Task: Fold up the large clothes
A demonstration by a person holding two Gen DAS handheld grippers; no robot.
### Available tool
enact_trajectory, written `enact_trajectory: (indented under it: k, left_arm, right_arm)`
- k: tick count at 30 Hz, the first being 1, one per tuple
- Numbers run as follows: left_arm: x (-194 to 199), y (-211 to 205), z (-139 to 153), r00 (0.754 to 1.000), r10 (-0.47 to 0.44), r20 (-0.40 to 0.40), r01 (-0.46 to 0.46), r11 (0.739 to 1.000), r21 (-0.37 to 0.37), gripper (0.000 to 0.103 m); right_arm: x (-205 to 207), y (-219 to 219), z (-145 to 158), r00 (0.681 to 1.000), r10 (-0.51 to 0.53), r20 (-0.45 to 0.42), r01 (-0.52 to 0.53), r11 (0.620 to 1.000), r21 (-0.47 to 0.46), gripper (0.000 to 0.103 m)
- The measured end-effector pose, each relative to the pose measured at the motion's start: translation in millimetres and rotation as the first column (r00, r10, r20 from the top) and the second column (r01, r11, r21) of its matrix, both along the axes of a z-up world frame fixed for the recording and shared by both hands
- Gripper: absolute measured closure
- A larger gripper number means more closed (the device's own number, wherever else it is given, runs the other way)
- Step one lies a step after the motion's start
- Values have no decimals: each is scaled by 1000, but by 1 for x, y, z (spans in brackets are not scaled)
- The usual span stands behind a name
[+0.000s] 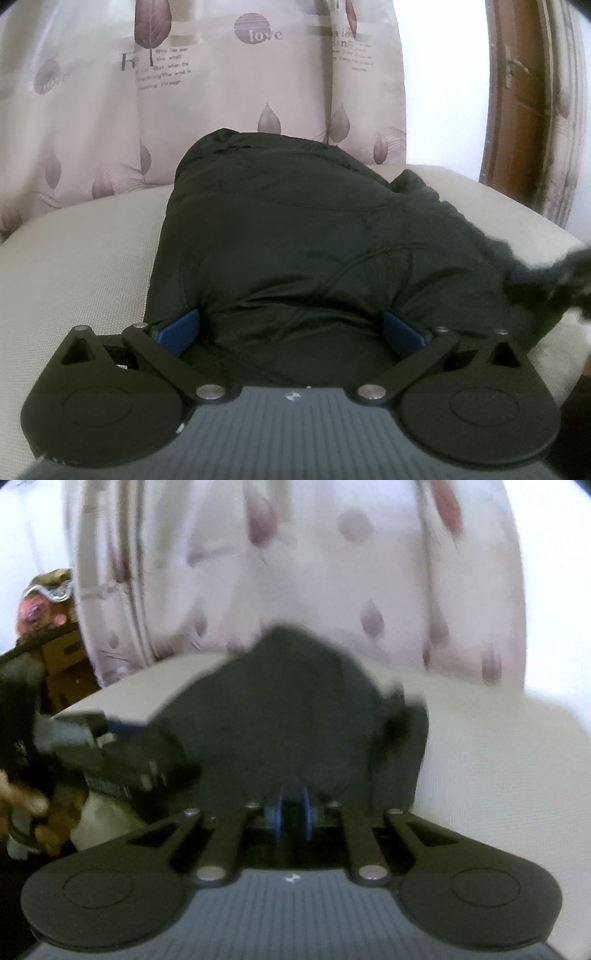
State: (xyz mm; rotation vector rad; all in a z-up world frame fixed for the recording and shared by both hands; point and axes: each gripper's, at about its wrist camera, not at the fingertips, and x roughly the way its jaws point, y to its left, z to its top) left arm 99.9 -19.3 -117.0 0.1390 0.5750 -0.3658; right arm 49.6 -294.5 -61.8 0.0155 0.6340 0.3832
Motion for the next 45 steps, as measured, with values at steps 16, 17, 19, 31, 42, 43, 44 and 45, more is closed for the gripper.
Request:
enact_trajectory:
  k: [16,17,19,31,42,43,44,45]
  left_arm:
    - [-14,-4,-3,996,48,74,-50,998,24,0]
    - [-14,-4,-1,996,53,74,-55,998,24,0]
    - [-16,-6,1,995,63,80,-66,998,25,0]
    - [-14,-4,-1,995,79,61,-79,997,10,0]
    - [-8,-3,-7,996,77,56,-77,997,12,0]
    - [-9,-3,-8,995,76,60,-77,997,15,0]
    - [-10,-3,-9,995,76,67,-78,997,16,0]
    - [-10,-3,-11,995,75,73,-77,997,16,0]
  right_arm:
    - [-7,-4,-37,996,-71,59,63,990,126,89]
    - [-14,1,-31,992,-60,108,50,994,95,89]
    - [-20,8,-22,987,-47,156,38,998,59,89]
    - [-18,15,-52,987,-111,116,103,992,70,90]
    - [-18,29,-59,985,-106,135,108,994,-4,90]
    - [-18,29,-59,986,-107,132,108,994,-2,90]
    - [-18,28,-59,986,-106,129,106,994,4,90]
    - [-18,27,-59,986,-106,126,106,994,12,90]
